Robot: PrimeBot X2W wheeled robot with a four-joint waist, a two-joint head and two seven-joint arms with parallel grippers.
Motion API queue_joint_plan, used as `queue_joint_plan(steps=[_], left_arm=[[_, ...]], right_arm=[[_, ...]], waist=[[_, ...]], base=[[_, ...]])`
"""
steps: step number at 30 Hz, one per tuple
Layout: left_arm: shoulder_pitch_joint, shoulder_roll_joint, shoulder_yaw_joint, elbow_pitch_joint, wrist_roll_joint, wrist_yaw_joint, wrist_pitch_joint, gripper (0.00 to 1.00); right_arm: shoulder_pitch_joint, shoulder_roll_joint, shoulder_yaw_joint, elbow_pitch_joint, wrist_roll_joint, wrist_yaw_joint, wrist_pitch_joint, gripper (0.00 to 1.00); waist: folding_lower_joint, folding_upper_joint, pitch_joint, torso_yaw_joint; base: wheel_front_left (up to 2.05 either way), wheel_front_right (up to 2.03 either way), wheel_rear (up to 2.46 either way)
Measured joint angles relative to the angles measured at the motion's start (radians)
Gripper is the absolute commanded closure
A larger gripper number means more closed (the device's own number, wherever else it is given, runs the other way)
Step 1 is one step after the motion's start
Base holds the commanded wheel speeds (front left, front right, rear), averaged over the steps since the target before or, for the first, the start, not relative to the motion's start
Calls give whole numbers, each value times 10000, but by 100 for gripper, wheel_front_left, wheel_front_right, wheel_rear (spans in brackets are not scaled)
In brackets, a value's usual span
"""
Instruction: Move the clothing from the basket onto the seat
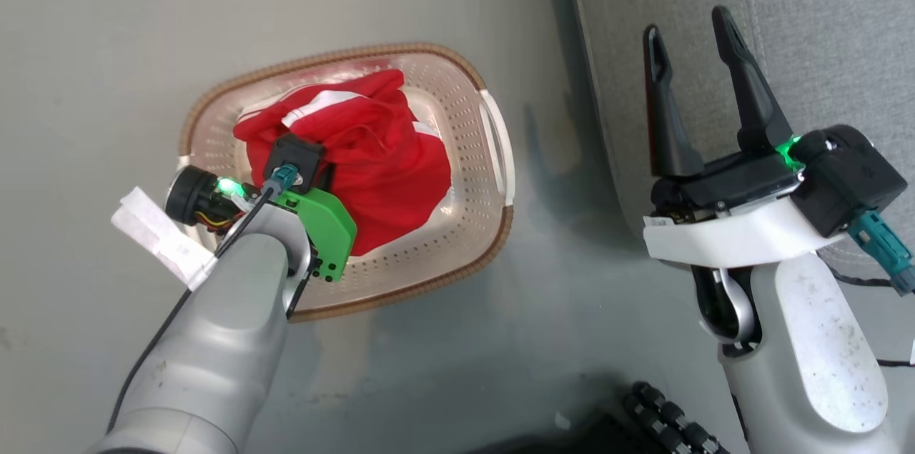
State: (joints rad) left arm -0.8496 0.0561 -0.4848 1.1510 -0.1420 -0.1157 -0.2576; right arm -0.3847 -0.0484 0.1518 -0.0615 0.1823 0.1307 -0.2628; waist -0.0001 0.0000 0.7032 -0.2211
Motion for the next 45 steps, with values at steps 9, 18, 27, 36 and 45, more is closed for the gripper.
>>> queue_joint_plan(steps=[9, 18, 27, 36, 45], left_arm=[[1336, -40, 420, -2780, -773, -44, -33, 100], [2499, 205, 993, -5837, -1179, -88, -35, 100], [3446, 274, 1540, -8681, -1427, -113, -48, 100], [4243, 267, 1860, -10782, -1684, -119, -48, 100], [5317, 378, 1758, -11601, -1774, -117, -48, 100]], right_arm=[[790, 2, -326, 230, -88, 0, 0, 0], [1388, 0, -514, 384, -171, 0, 0, 0], [1950, 0, -581, 533, -236, 0, 0, 0], [2499, 0, -476, 556, -293, 0, 151, 0], [3108, -2, -92, 587, -165, 0, 397, 0]], waist=[[0, 0, -1482, 539], [0, 0, -2788, 1069], [0, 0, -3850, 1478], [0, 0, -4786, 1698], [-1, 0, -5640, 1686]], base=[[0, 0, 0], [0, 0, 0], [0, 0, 0], [0, 0, 0], [0, 0, 0]])
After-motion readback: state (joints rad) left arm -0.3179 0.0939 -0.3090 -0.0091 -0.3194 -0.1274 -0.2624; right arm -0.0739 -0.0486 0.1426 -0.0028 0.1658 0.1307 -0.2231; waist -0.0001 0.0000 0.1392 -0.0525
